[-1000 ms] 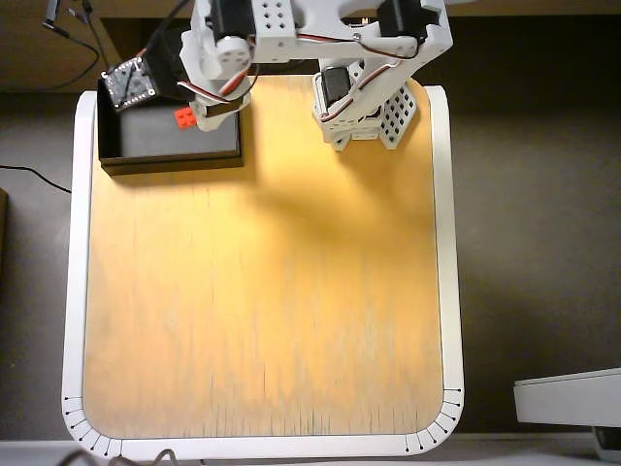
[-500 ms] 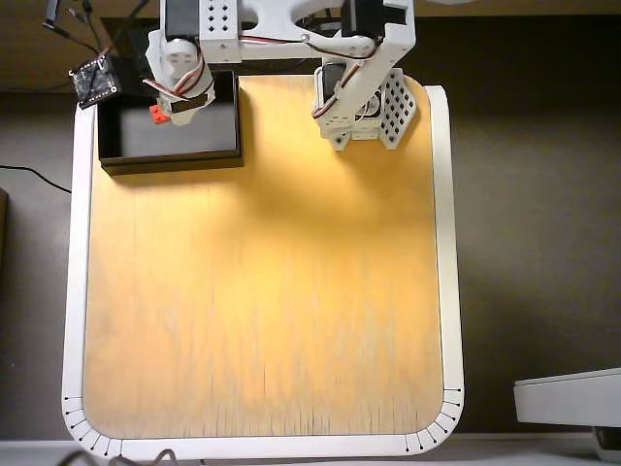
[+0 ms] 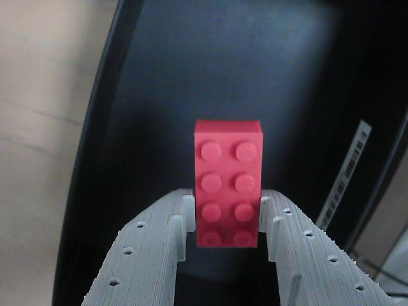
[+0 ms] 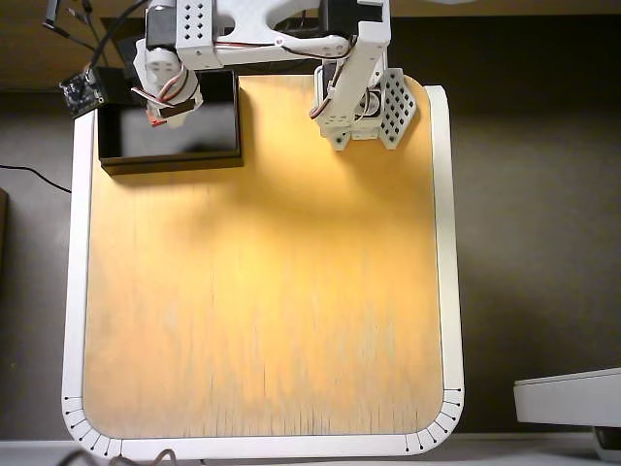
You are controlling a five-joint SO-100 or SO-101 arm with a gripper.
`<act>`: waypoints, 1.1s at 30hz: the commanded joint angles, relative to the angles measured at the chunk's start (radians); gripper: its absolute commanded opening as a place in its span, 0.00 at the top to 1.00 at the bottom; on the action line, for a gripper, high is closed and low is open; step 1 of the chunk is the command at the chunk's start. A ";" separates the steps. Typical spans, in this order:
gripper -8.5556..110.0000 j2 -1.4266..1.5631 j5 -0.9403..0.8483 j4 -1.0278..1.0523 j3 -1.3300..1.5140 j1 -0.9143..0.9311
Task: Grasp a lego block and put it in the bin.
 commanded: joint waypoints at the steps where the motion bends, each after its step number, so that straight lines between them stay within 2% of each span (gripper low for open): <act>1: 0.93 0.002 0.005 -0.026 -0.123 0.015; 12: 0.92 -0.015 0.012 -0.051 -0.123 0.015; 27: 0.77 -0.015 0.052 -0.051 -0.123 0.026; 33: 0.76 0.000 0.038 -0.066 -0.126 0.026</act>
